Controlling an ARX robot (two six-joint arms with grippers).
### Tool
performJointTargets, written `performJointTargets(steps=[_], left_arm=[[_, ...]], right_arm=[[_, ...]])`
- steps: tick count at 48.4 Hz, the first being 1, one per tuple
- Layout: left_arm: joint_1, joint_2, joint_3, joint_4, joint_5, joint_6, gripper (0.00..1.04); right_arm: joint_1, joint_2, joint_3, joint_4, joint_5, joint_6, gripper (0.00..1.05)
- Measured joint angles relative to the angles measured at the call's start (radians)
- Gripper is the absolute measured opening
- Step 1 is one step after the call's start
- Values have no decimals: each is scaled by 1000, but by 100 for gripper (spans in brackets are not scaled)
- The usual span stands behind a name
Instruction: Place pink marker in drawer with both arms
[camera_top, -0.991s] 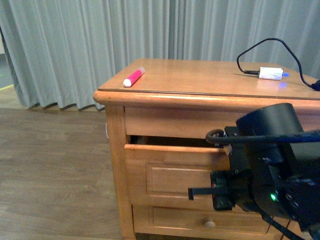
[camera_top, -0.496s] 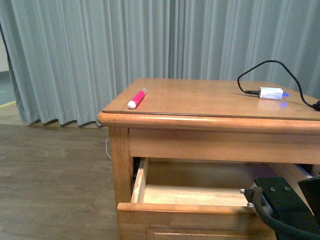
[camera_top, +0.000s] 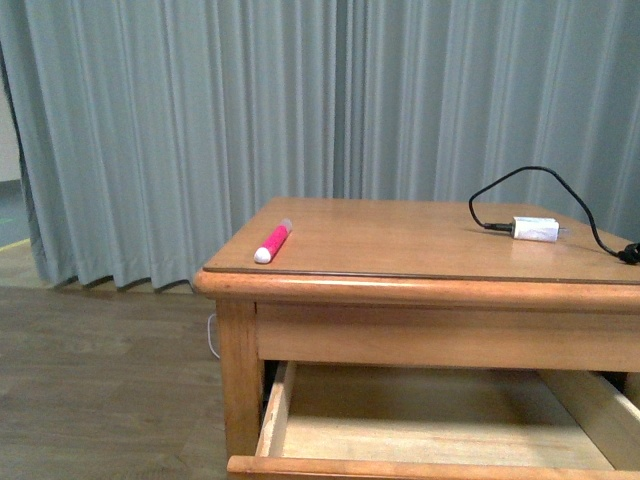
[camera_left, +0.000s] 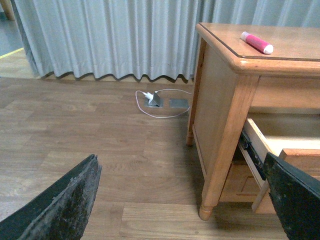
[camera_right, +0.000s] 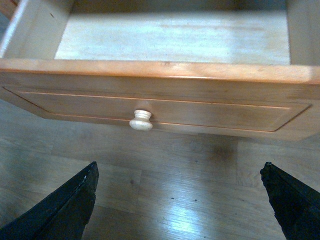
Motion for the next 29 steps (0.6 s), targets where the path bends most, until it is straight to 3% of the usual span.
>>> performJointTargets(steps=[9,29], left_arm=[[0,0,0,0,0,0,99],[0,0,0,0,0,0,99]], right_arm=[[-83,-345,0,-216,-99,-45,96],[-85,-415,-2,-199,-87,-58,96]])
